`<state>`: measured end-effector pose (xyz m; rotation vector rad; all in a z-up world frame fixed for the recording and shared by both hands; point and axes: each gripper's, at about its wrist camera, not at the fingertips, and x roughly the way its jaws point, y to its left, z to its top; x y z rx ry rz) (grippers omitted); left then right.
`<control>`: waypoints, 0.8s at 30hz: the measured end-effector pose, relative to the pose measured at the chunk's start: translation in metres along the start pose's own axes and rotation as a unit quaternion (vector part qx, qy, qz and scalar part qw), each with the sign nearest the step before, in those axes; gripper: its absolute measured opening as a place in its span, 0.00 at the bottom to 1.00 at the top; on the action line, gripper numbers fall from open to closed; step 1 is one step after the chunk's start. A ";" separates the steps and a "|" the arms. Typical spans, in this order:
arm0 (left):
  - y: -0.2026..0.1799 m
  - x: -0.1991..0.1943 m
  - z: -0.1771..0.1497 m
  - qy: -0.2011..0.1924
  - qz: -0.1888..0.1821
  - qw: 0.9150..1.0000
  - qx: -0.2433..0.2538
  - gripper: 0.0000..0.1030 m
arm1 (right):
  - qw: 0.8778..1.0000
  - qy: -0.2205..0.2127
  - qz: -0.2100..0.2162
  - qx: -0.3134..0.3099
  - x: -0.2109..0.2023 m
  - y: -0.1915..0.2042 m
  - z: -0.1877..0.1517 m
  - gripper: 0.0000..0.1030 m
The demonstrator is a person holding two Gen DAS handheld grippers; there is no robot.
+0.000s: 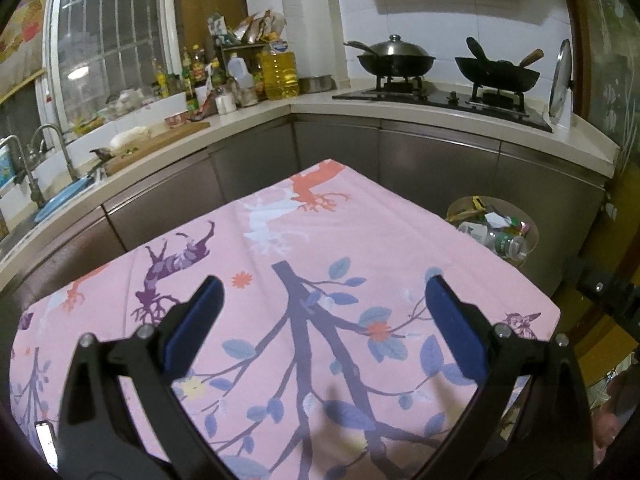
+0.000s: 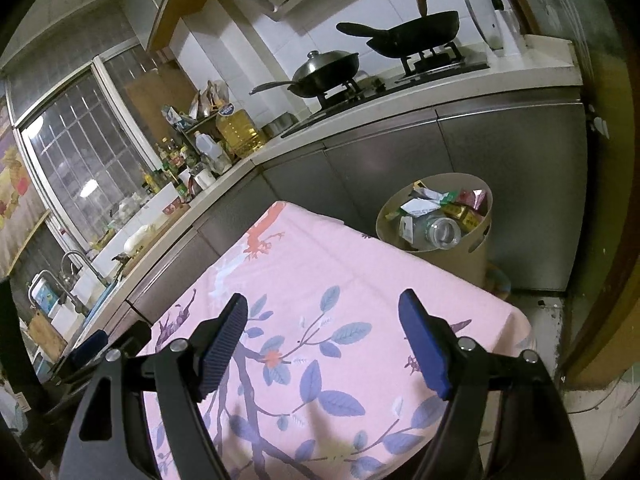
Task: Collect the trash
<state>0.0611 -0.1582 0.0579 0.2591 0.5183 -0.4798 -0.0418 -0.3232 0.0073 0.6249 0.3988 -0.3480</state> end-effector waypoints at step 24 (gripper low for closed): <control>0.022 -0.011 -0.013 -0.004 0.002 1.000 -0.019 0.94 | 0.999 -0.025 -0.035 0.020 -0.012 0.020 -0.024 0.89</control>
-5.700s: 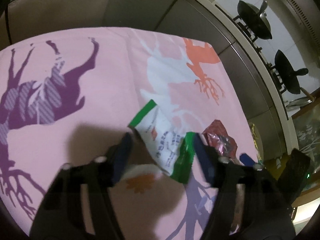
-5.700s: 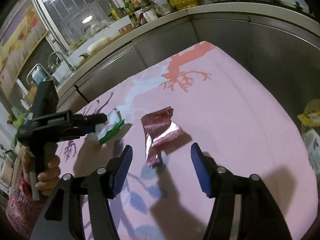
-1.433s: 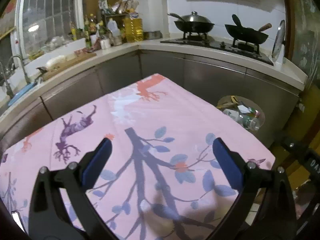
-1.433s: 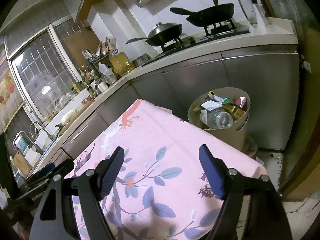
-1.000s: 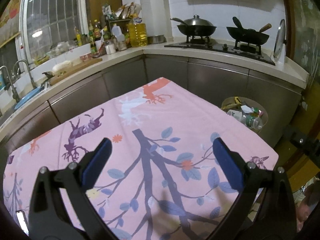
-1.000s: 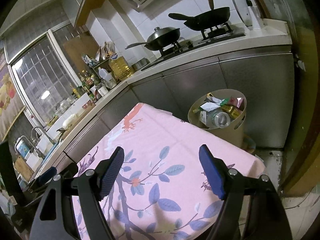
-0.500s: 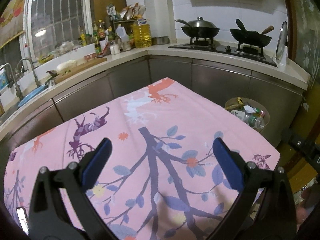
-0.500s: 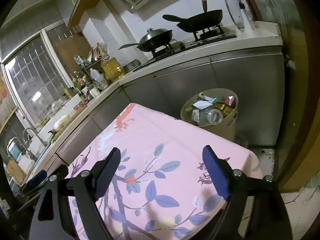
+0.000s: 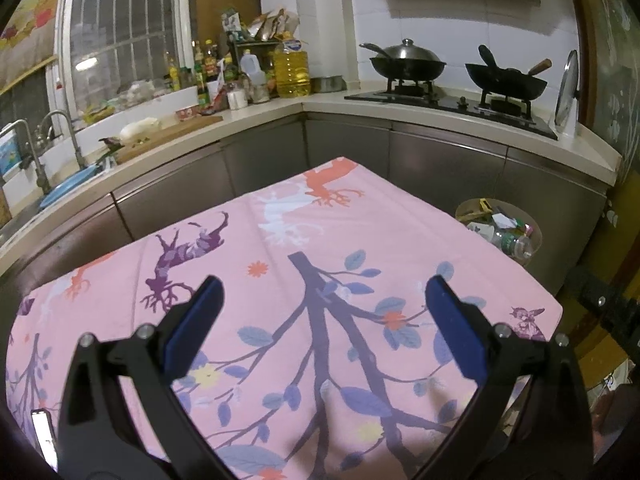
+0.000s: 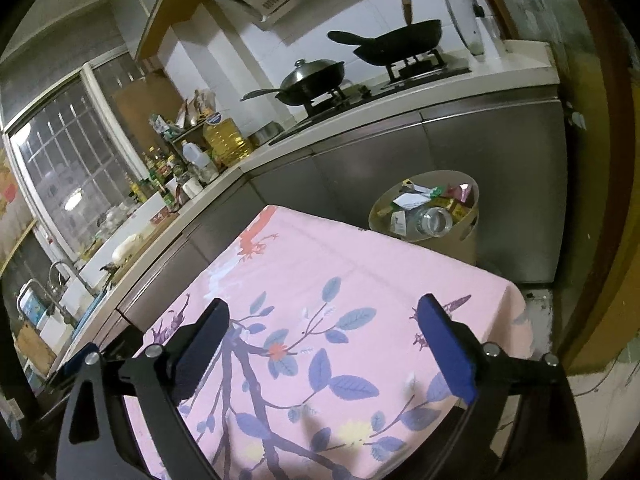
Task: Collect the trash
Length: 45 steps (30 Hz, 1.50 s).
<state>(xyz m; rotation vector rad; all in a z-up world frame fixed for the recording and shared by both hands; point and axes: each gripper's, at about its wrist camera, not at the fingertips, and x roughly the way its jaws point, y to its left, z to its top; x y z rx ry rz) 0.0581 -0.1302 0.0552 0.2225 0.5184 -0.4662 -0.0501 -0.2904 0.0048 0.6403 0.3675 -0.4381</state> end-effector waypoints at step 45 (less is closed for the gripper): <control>0.019 0.007 -0.011 0.007 0.023 1.000 -0.016 0.94 | 1.000 0.002 -0.010 -0.004 0.001 0.011 -0.013 0.92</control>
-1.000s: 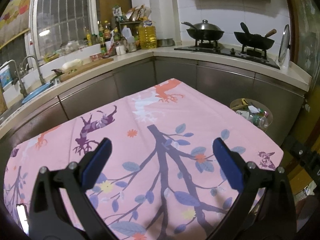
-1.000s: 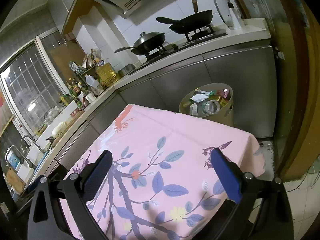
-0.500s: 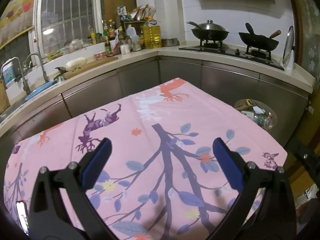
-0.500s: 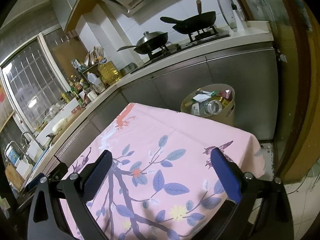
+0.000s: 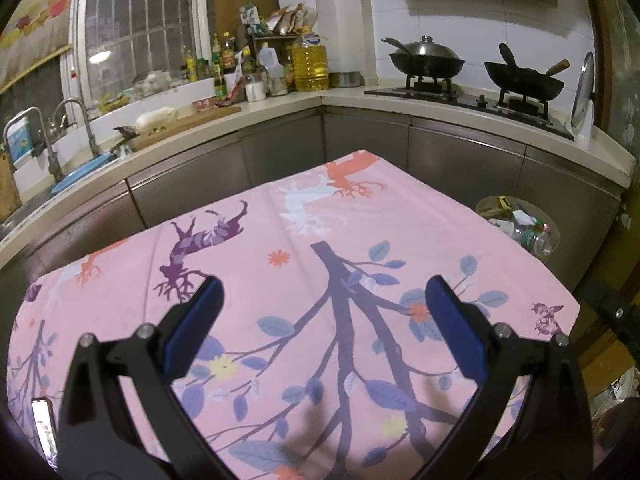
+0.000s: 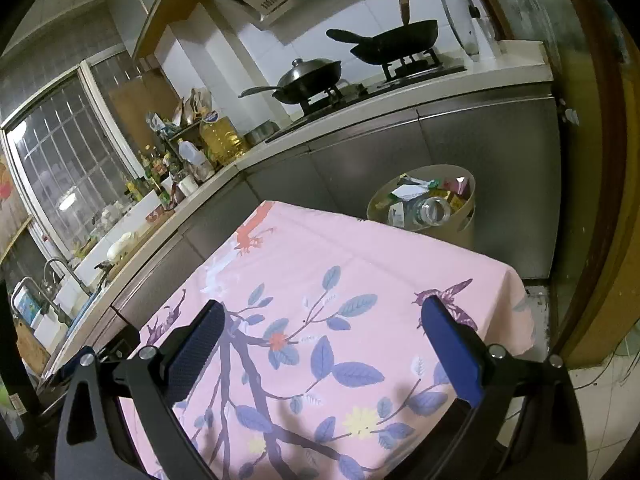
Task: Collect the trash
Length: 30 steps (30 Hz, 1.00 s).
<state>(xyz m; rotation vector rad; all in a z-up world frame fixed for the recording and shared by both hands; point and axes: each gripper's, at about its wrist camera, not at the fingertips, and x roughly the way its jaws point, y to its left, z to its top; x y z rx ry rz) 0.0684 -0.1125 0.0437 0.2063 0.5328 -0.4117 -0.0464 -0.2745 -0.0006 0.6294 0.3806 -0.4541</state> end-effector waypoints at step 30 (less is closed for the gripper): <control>-0.008 0.010 -0.008 0.016 0.004 1.000 0.014 0.94 | 1.000 0.018 0.000 0.014 0.013 -0.014 -0.004 0.92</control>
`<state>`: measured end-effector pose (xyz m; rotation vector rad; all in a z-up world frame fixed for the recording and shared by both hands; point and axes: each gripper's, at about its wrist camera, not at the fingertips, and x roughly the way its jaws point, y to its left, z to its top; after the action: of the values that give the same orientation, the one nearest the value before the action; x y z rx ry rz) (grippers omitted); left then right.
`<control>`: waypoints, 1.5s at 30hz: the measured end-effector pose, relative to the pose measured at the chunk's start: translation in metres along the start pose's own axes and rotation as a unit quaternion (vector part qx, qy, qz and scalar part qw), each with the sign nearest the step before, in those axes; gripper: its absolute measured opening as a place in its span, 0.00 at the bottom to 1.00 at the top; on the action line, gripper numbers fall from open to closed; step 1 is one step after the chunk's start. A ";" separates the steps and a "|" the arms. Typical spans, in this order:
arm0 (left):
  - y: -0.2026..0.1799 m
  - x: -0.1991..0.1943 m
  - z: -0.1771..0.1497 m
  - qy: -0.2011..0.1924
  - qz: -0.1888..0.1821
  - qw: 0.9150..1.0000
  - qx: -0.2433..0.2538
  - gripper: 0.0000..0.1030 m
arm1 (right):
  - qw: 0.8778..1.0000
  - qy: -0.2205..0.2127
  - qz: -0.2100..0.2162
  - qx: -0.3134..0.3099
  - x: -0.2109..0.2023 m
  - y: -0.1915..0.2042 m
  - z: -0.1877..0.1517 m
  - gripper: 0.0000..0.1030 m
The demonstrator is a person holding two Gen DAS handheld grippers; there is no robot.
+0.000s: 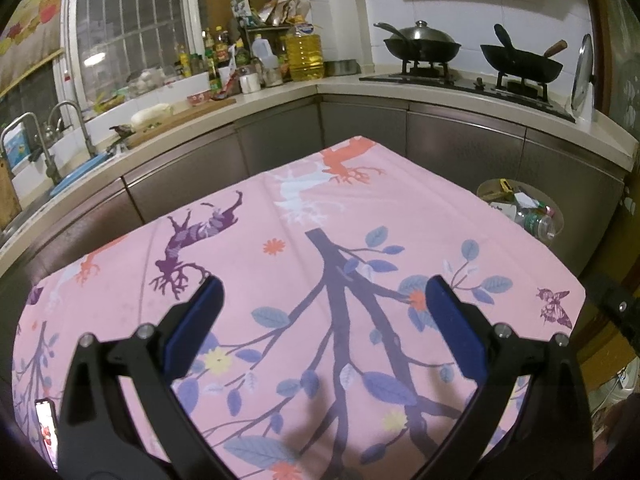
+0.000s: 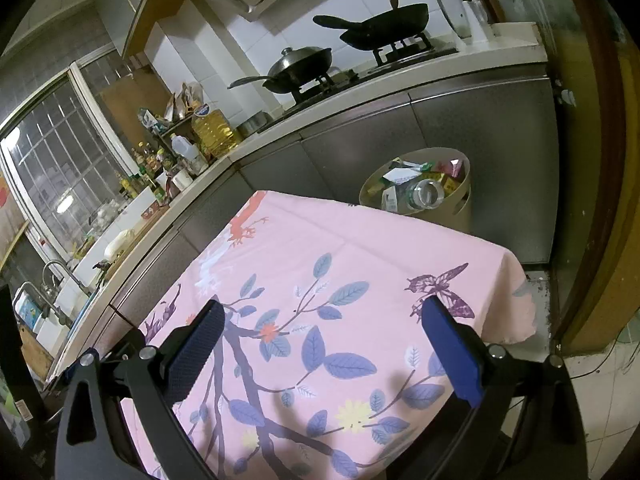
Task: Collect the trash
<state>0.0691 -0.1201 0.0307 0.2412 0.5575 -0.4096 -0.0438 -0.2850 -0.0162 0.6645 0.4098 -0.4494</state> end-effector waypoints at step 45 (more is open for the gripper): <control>0.008 -0.002 0.003 -0.012 0.025 1.000 0.004 0.94 | 1.000 0.007 0.005 0.000 0.004 0.001 -0.007 0.92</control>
<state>0.0730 -0.1133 0.0351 0.2567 0.5249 -0.3660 -0.0409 -0.2810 -0.0225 0.6697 0.4203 -0.4356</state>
